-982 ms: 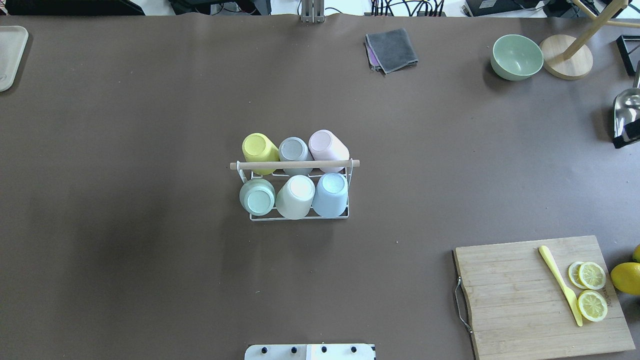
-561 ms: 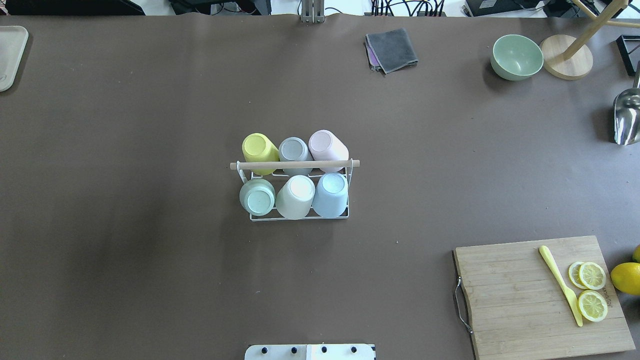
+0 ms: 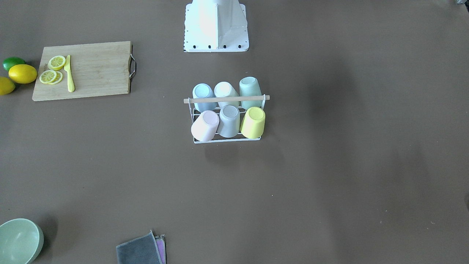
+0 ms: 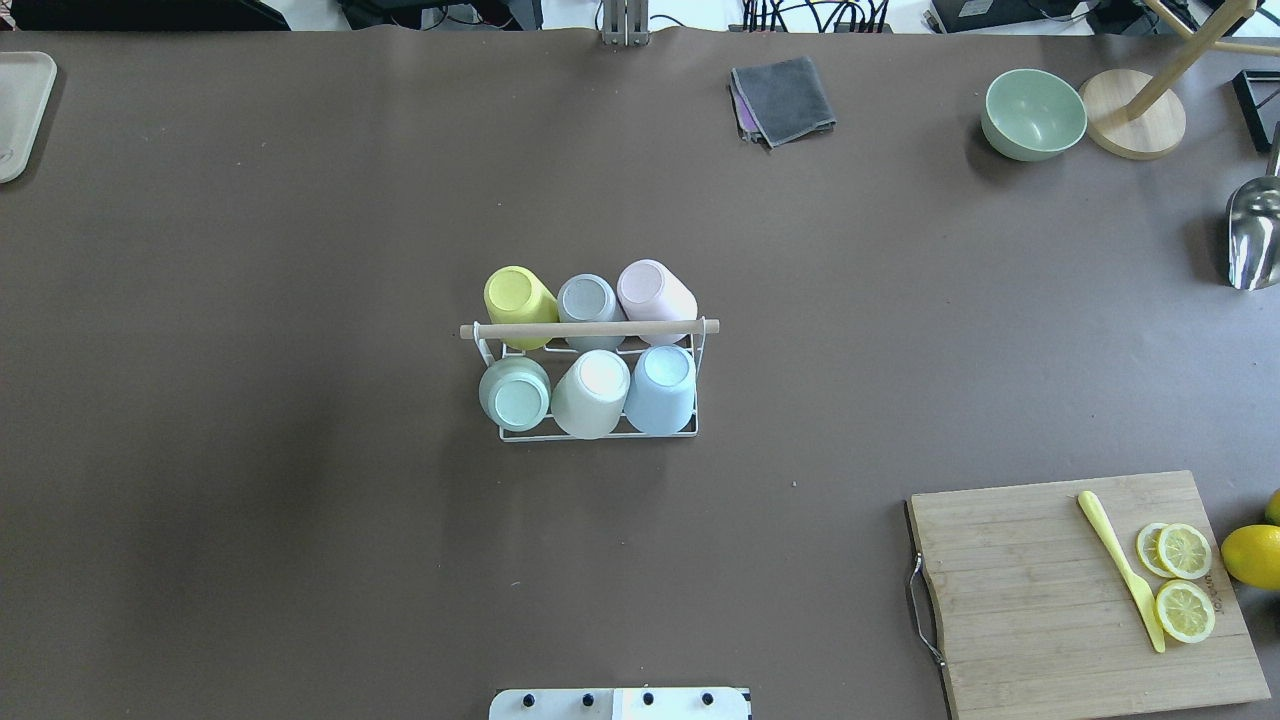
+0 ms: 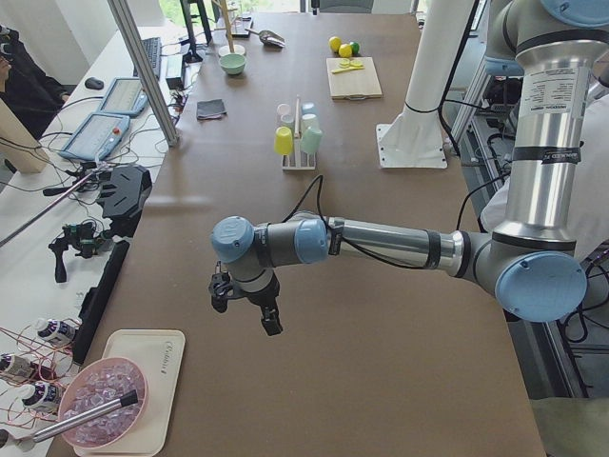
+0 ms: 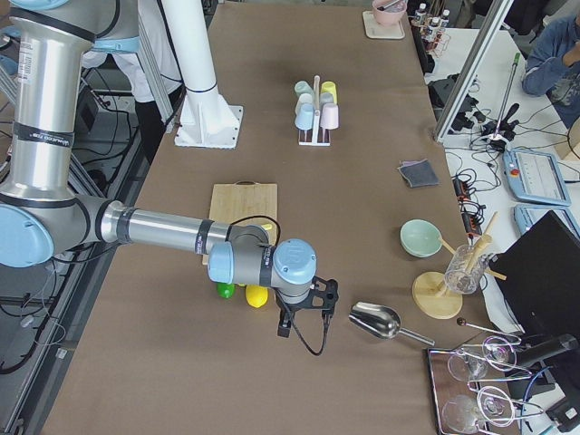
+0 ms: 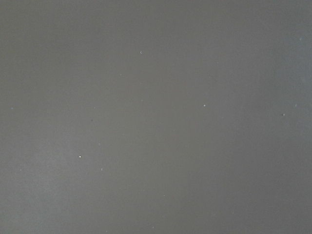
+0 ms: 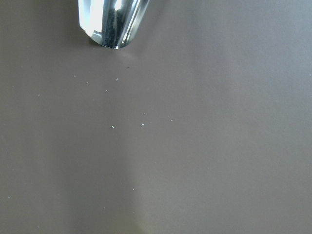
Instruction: Place cup on cup holder
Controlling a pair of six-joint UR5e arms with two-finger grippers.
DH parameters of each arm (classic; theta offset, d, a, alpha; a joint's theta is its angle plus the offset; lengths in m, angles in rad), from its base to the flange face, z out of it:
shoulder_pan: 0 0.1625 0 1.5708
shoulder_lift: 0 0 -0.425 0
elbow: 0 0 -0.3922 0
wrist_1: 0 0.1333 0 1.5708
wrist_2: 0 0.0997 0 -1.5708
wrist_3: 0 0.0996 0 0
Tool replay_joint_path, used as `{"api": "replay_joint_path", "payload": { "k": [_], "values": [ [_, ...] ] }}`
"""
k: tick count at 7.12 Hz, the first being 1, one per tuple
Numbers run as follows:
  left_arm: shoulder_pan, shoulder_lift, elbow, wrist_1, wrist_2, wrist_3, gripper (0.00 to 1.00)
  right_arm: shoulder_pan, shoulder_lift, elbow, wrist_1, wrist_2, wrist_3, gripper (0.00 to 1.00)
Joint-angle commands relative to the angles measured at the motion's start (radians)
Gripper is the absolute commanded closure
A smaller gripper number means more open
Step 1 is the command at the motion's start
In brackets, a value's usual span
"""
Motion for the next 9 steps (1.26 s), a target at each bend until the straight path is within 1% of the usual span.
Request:
{"api": "replay_joint_path", "payload": {
  "k": [1, 2, 4, 7, 9],
  "values": [
    [-0.016, 0.057, -0.061, 0.057, 0.002, 0.018, 0.02, 0.036, -0.007, 0.024, -0.053, -0.033, -0.001, 0.00],
    [-0.018, 0.073, -0.070, 0.052, 0.008, 0.020, 0.02, 0.035, 0.004, 0.063, -0.103, -0.038, 0.001, 0.00],
    [-0.018, 0.128, -0.066, -0.030, 0.005, 0.020, 0.02, 0.035, 0.007, 0.086, -0.112, -0.053, 0.001, 0.00],
    [-0.016, 0.132, -0.052, -0.069, 0.007, 0.020, 0.02, 0.035, 0.006, 0.089, -0.112, -0.055, 0.001, 0.00],
    [-0.016, 0.128, -0.050, -0.067, 0.010, 0.020, 0.02, 0.035, 0.007, 0.091, -0.112, -0.055, 0.001, 0.00]
  ]
}}
